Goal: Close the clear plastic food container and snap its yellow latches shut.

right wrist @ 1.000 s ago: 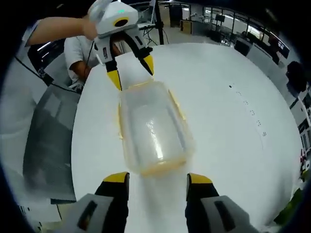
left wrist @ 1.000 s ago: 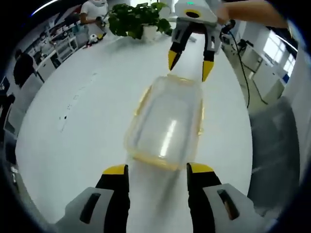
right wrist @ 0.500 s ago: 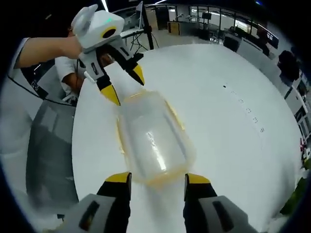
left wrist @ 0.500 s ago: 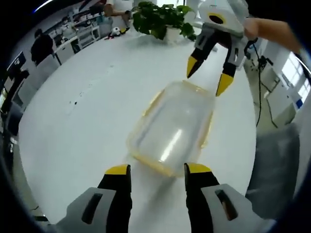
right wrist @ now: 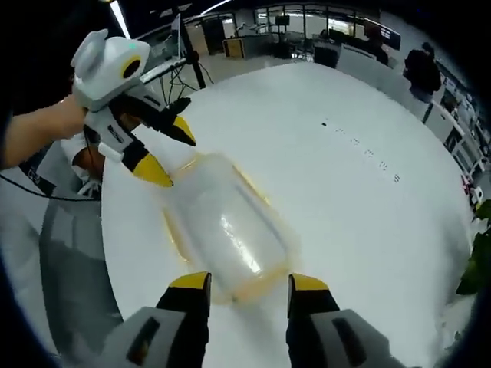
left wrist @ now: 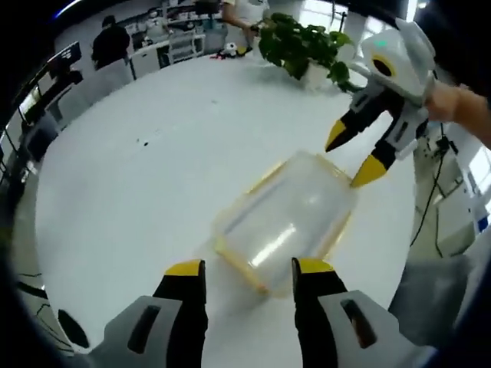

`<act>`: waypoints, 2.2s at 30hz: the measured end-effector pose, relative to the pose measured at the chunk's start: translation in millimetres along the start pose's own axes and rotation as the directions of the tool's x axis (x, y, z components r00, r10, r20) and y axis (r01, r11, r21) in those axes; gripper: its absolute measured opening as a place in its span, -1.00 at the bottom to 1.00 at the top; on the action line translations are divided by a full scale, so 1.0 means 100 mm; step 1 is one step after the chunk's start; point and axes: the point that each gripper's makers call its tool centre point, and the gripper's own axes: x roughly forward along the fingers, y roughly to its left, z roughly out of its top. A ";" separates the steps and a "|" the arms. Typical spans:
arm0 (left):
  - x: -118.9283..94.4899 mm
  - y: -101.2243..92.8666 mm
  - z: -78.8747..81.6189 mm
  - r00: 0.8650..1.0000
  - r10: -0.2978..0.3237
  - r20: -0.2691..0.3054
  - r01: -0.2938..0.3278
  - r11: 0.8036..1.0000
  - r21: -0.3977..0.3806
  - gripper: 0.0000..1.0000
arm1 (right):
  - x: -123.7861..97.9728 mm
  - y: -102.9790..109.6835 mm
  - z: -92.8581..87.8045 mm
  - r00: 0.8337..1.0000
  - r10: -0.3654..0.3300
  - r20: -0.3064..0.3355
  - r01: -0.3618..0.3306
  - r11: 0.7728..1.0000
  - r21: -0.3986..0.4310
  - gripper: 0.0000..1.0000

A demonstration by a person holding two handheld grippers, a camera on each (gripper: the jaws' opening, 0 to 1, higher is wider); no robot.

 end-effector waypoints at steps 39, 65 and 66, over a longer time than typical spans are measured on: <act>0.14 -0.11 -0.08 1.000 -0.021 0.017 0.025 0.950 -0.312 -0.41 | 0.15 -0.01 -0.07 0.999 -0.024 0.035 0.009 0.927 0.376 -0.32; 0.16 -0.12 -0.09 0.999 -0.033 0.008 0.034 0.940 -0.339 -0.52 | 0.16 0.02 -0.06 0.998 -0.049 0.045 0.029 0.925 0.378 -0.38; 0.16 -0.11 -0.09 0.999 -0.033 0.008 0.034 0.942 -0.335 -0.52 | 0.17 0.03 -0.06 0.997 -0.050 0.050 0.028 0.927 0.375 -0.38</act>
